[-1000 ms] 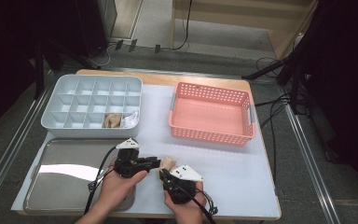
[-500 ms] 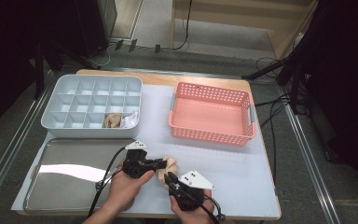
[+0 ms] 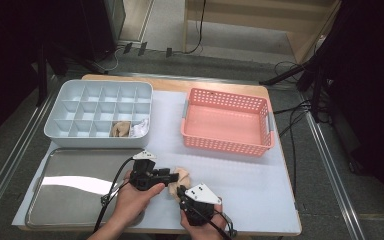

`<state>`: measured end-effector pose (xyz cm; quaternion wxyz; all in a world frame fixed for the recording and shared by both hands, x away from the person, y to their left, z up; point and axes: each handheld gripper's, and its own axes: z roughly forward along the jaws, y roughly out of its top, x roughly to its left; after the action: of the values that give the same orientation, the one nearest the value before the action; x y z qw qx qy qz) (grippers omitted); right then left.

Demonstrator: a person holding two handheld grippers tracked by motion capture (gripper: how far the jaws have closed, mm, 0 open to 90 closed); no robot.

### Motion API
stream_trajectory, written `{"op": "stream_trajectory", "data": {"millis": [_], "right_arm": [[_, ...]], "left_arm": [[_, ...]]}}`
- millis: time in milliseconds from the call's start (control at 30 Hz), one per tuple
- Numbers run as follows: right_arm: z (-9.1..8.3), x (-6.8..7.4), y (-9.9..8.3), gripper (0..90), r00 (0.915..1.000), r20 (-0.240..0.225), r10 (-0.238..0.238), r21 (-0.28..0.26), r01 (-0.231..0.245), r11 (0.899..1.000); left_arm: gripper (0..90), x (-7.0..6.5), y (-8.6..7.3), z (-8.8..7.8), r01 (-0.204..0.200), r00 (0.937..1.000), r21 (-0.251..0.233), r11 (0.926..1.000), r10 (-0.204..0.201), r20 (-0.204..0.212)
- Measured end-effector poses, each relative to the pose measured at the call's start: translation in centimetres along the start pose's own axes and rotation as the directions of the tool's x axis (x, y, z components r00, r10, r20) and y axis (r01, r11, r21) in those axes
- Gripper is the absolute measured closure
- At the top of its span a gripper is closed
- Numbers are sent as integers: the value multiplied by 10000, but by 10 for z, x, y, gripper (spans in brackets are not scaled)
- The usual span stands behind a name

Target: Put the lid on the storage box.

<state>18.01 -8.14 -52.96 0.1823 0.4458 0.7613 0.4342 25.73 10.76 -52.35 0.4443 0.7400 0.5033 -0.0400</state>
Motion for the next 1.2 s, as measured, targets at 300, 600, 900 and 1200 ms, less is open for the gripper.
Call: {"op": "stream_trajectory", "data": {"millis": [300, 600, 900, 1200], "right_arm": [[-2, -1, -2, 862, 10000, 68, 40, 57, -40, 10000], [-2, 0, -3, 867, 9999, 58, 86, 3, -86, 10000], [-3, 0, -5, 869, 9999, 100, -13, -54, 13, 10000], [-12, -9, -2, 757, 9973, -434, 587, -239, -598, 9979]], "left_arm": [[394, 0, 1, 6, 320, 9978, 125, 9994, -327, 570], [389, -8, 3, 12, 158, 9977, 290, 9995, -177, 662], [629, -4, 5, 20, 337, 9952, 780, 9964, -407, 895], [780, -5, 2, 12, -134, 9958, 334, 9994, 103, 905]]}}
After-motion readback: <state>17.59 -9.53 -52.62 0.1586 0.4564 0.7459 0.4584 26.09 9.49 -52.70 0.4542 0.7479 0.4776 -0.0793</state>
